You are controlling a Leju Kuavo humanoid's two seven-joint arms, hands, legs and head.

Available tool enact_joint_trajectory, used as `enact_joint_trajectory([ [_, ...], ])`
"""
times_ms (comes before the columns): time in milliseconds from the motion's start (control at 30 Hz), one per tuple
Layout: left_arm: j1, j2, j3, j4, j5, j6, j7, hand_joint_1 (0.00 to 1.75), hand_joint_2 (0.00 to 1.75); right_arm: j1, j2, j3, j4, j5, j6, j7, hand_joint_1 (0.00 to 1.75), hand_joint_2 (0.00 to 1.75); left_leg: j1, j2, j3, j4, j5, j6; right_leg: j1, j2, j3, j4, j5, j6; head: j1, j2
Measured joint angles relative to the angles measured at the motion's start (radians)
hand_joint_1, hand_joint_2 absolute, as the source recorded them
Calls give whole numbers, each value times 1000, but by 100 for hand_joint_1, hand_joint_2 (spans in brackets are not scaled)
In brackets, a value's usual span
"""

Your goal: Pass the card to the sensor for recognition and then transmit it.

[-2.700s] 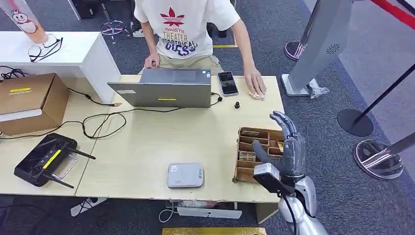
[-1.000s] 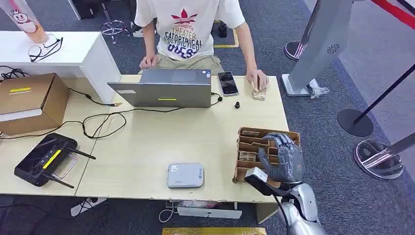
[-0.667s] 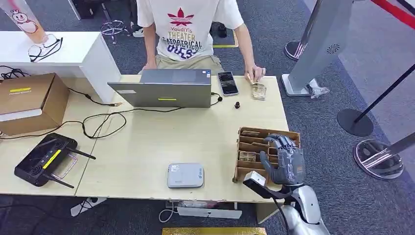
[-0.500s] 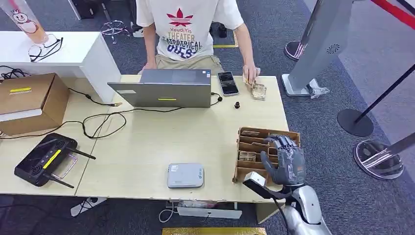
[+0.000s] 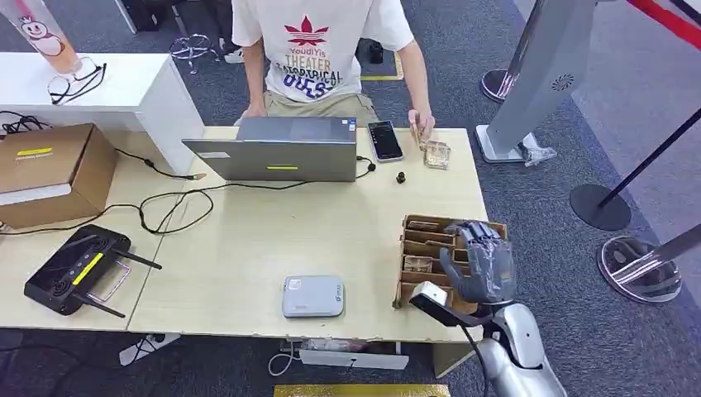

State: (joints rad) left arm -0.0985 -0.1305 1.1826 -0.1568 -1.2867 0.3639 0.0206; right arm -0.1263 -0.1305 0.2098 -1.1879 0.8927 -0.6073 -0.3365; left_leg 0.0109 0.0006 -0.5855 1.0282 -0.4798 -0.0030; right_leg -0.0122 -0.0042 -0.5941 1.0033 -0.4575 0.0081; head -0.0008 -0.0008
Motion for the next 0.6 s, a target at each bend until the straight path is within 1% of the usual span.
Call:
enact_joint_trajectory([
  [33, 0, 0, 0, 0, 0, 0, 0, 0, 0, -3, 0, 0, 2, 0, 0, 0, 93, 175, 0, 0, 0, 0, 0, 0, 0, 0, 0, 0, 0, 0, 0, 0],
  [67, 0, 0, 0, 0, 0, 0, 0, 0, 0, -6, -2, 0, 5, 0, 0, 0, 91, 175, 0, 0, 0, 0, 0, 0, 0, 0, 0, 0, 0, 0, 0, 0],
  [167, 0, 0, 0, 0, 0, -3, -1, 0, 0, -16, -3, 0, 13, -1, 7, 0, 93, 175, 0, 0, 0, 0, 0, 0, 0, 0, 0, 0, 0, 0, 0, 0],
  [200, 0, 0, 0, 0, 0, -3, -2, 0, 0, -18, -3, 0, 18, -2, 8, 1, 96, 175, 0, 0, 0, 0, 0, 0, 0, 0, 0, 0, 0, 0, 0, 0],
  [300, 0, 0, 0, 0, 0, -5, -2, 0, 0, -21, -4, 0, 29, -5, 8, 1, 94, 175, 0, 0, 0, 0, 0, 0, 0, 0, 0, 0, 0, 0, 0, 0],
  [333, 0, 0, 0, 0, 0, -5, -3, 0, 0, -21, -5, 0, 32, -5, 7, 1, 96, 175, 0, 0, 0, 0, 0, 0, 0, 0, 0, 0, 0, 0, 0, 0],
  [367, 0, 0, 0, 0, 0, -5, -3, 0, 0, -21, -5, 0, 36, -6, 7, 0, 91, 175, 0, 0, 0, 0, 0, 0, 0, 0, 0, 0, 0, 0, 0, 0],
  [600, 1, 6, 0, 0, 0, -5, -3, 0, 0, -21, -6, 0, 59, -16, 11, 0, 98, 175, 0, 0, 0, 0, 0, 0, 0, 0, 0, 0, 0, 0, 0, 0],
])
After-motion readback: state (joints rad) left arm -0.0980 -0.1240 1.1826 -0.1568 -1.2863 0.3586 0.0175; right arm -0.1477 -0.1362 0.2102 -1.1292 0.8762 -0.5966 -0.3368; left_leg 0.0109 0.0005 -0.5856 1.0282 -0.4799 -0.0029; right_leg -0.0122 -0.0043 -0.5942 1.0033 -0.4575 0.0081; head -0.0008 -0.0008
